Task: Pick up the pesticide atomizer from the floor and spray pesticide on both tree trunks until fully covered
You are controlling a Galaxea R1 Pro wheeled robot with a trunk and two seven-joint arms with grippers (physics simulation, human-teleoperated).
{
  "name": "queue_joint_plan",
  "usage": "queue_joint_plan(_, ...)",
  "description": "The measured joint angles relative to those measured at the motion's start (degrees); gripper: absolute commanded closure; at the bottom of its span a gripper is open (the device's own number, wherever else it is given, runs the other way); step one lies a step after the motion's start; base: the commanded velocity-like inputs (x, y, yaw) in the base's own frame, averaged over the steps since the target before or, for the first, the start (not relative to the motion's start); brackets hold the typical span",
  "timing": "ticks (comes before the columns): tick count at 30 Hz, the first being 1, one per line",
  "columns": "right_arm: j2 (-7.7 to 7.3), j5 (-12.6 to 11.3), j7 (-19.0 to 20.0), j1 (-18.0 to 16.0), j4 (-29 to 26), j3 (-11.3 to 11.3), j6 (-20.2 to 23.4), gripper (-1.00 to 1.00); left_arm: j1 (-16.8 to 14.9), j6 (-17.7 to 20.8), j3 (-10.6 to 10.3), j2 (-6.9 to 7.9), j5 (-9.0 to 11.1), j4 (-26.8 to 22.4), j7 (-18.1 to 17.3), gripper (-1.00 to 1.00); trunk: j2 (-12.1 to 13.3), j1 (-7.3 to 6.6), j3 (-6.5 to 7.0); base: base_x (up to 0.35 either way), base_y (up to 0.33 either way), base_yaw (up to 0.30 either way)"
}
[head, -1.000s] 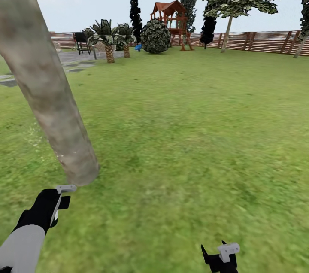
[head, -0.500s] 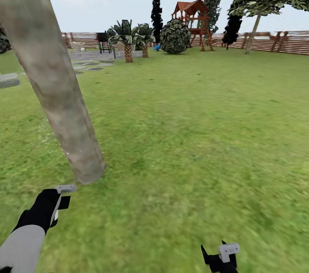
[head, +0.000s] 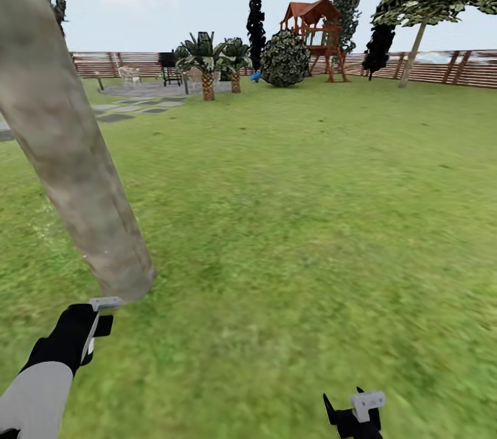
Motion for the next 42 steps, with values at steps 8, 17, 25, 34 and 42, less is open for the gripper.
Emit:
queue_joint_plan(8, 0.01, 0.0, 0.0, 0.0, 0.0, 0.0, 0.0, -1.00, 0.0, 0.0, 0.0, 0.00, 0.0, 0.0, 0.0, 1.00, 0.0, 0.02, 0.00, 0.015, -0.269, 0.260)
queue_joint_plan(17, 0.01, 0.0, 0.0, 0.0, 0.0, 0.0, 0.0, -1.00, 0.0, 0.0, 0.0, 0.00, 0.0, 0.0, 0.0, 1.00, 0.0, 0.01, 0.00, 0.056, -0.272, 0.276)
queue_joint_plan(25, 0.00, 0.0, 0.0, 0.0, 0.0, 0.0, 0.0, -1.00, 0.0, 0.0, 0.0, 0.01, 0.0, 0.0, 0.0, 1.00, 0.0, 0.00, 0.00, 0.124, -0.265, 0.118)
queue_joint_plan(34, 0.00, 0.0, 0.0, 0.0, 0.0, 0.0, 0.0, -1.00, 0.0, 0.0, 0.0, 0.00, 0.0, -0.1, 0.0, 1.00, 0.0, 0.01, 0.00, 0.119, -0.252, 0.106)
queue_joint_plan(42, 0.00, 0.0, 0.0, 0.0, 0.0, 0.0, 0.0, -1.00, 0.0, 0.0, 0.0, 0.00, 0.0, -0.1, 0.0, 1.00, 0.0, 0.00, 0.00, 0.090, -0.269, 0.273)
